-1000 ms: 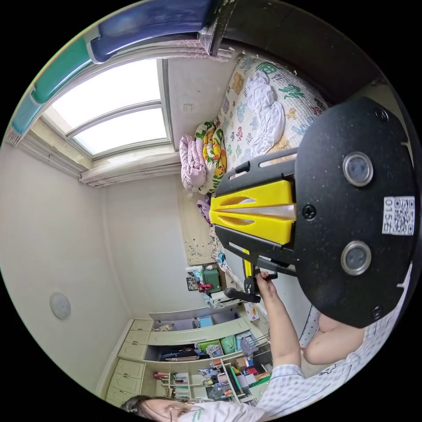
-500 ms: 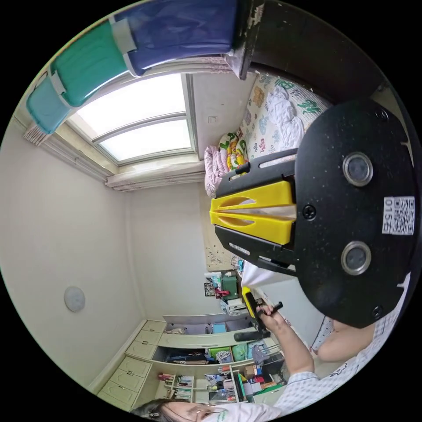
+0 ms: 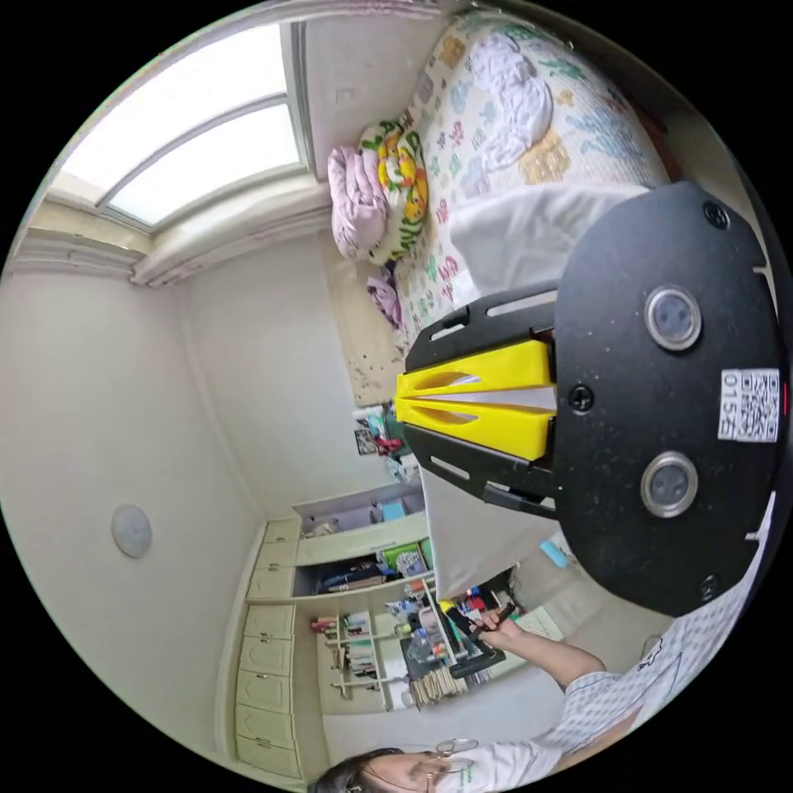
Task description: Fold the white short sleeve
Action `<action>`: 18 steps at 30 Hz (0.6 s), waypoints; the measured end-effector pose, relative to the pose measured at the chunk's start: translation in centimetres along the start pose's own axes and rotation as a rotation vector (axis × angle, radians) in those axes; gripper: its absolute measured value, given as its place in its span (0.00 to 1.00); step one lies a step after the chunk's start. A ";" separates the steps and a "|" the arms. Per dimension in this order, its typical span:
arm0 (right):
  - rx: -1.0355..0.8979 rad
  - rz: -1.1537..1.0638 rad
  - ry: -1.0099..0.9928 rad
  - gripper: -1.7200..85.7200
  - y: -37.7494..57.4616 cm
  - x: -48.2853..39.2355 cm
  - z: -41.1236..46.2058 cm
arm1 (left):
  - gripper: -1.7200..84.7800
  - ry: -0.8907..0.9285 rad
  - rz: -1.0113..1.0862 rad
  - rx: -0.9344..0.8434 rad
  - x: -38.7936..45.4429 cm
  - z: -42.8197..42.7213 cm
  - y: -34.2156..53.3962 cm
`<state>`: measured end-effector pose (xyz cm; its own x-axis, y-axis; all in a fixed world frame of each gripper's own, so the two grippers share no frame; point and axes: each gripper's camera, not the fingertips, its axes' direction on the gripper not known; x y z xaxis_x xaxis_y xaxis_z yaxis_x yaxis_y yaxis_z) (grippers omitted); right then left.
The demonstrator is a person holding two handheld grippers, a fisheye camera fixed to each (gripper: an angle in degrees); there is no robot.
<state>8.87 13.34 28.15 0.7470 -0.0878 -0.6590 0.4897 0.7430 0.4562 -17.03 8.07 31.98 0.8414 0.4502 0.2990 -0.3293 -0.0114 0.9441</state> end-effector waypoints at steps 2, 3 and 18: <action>-0.027 0.030 -0.054 0.01 1.1 -0.3 2.6 | 0.02 -0.044 -0.021 -0.015 -1.3 -2.3 0.6; -0.039 0.042 -0.074 0.01 1.6 -0.5 4.0 | 0.02 -0.066 -0.038 -0.024 -2.0 -3.5 0.9; -0.377 0.048 0.148 0.01 7.6 5.1 37.3 | 0.03 -0.258 -0.166 -0.314 -14.3 14.4 10.4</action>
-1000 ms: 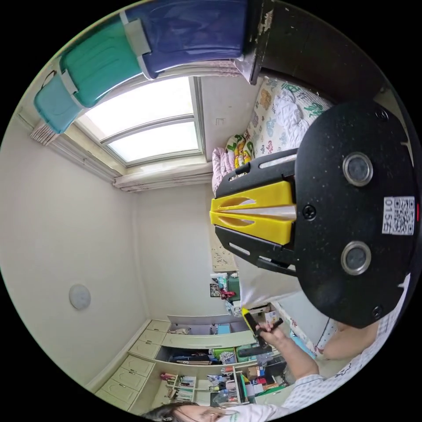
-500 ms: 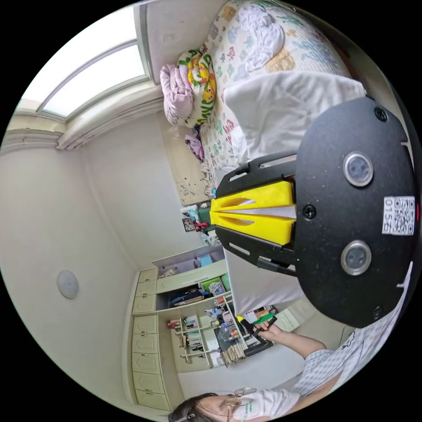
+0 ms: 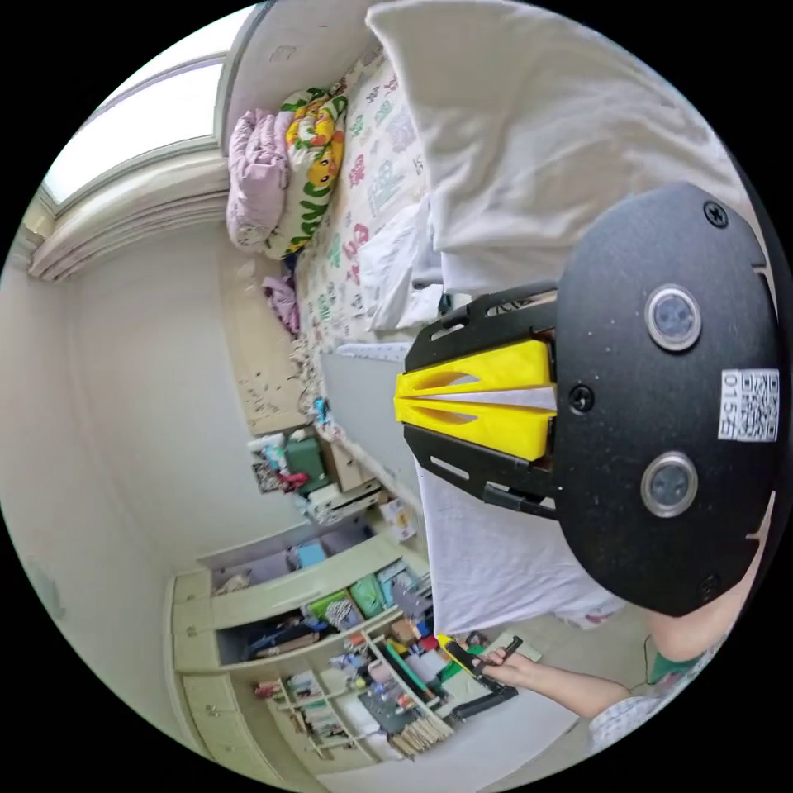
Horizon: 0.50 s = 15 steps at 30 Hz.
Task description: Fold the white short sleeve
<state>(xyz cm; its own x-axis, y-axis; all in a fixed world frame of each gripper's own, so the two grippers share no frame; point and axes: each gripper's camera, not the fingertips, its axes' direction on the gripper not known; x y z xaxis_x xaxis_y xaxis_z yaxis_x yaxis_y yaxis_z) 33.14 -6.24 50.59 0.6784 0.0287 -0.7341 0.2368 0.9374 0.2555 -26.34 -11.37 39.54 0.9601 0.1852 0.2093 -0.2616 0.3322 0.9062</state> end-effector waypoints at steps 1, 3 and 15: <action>-0.057 -0.001 0.047 0.01 -0.4 0.1 4.4 | 0.03 -0.016 -0.007 -0.054 -0.3 3.8 0.5; -0.161 -0.050 0.118 0.02 -0.5 0.1 10.8 | 0.04 -0.042 -0.023 -0.132 -0.6 8.8 1.5; -0.082 -0.287 0.006 0.08 6.9 -1.8 2.4 | 0.09 -0.033 -0.011 0.049 5.1 -6.5 2.3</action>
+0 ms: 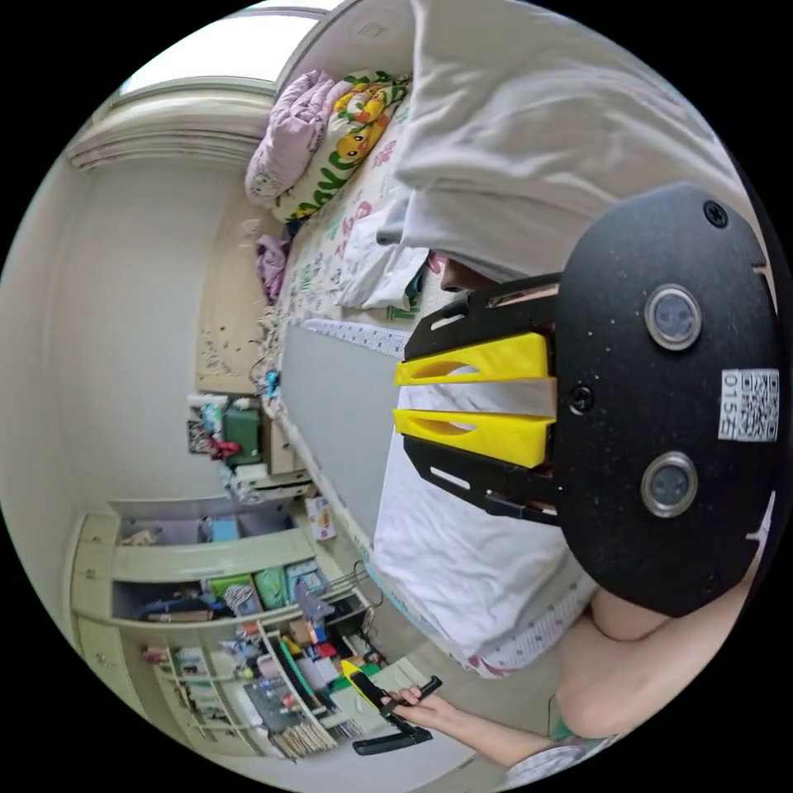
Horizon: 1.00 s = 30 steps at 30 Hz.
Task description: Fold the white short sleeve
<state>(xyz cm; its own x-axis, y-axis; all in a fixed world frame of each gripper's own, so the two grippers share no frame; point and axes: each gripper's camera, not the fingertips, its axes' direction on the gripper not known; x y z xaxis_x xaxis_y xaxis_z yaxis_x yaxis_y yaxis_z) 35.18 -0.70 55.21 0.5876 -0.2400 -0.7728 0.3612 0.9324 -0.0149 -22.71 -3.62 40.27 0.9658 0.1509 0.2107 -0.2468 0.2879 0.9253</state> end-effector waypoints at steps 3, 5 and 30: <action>0.140 -0.010 -0.056 0.07 5.2 -1.6 -7.3 | 0.08 -0.055 0.008 0.130 3.4 -10.7 2.4; 0.204 0.007 -0.059 0.06 8.4 -2.4 -10.9 | 0.07 -0.104 0.002 0.177 5.6 -16.4 4.2; 0.358 -0.012 -0.371 0.04 19.3 -5.4 -25.7 | 0.06 -0.327 -0.253 0.087 18.3 -46.1 10.5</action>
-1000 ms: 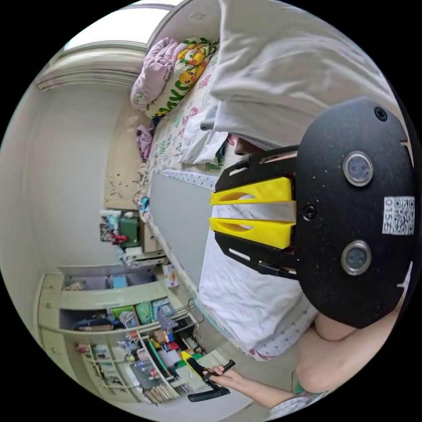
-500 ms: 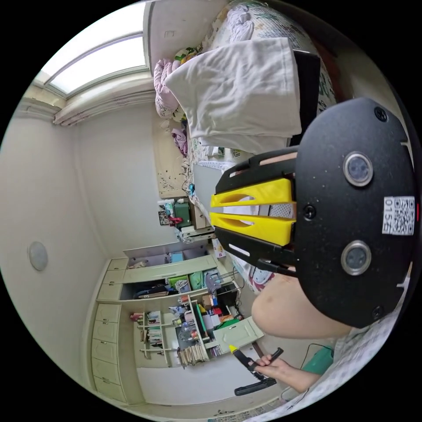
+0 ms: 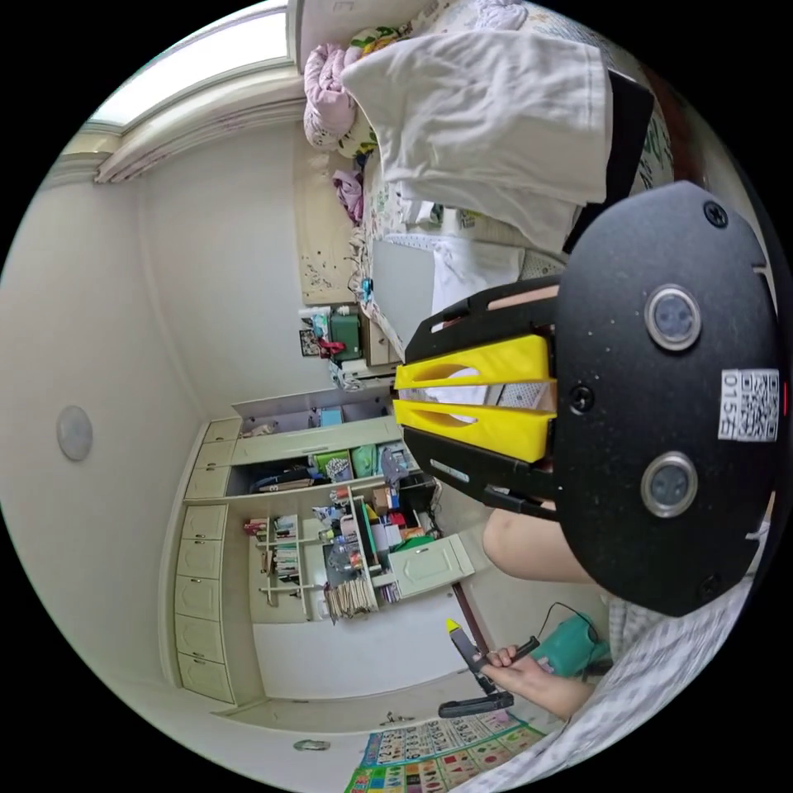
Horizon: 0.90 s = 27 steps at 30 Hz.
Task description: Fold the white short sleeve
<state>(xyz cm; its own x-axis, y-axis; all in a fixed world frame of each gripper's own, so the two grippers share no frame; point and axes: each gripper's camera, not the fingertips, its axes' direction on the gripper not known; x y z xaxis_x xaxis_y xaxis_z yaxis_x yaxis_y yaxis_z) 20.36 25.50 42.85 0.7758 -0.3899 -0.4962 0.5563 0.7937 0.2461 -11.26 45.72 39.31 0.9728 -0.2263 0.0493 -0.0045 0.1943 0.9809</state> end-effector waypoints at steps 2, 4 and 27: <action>-0.009 -0.001 -0.027 0.04 0.6 -0.4 0.1 | 0.06 0.032 -0.029 0.006 -0.4 -0.6 -0.9; -0.030 -0.024 -0.022 0.04 1.5 -0.7 -0.2 | 0.05 0.038 -0.053 0.046 -0.8 -1.3 -2.1; -0.115 -0.015 -0.075 0.04 1.9 0.4 -4.0 | 0.02 0.289 -0.281 0.205 0.1 -4.2 -5.9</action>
<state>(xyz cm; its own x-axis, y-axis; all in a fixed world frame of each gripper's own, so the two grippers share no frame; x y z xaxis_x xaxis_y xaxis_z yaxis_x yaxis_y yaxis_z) 20.56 28.76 39.81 0.7899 -0.4329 -0.4344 0.5339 0.8339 0.1400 -10.15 48.59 32.73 0.9675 0.0377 -0.2502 0.2515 -0.0363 0.9672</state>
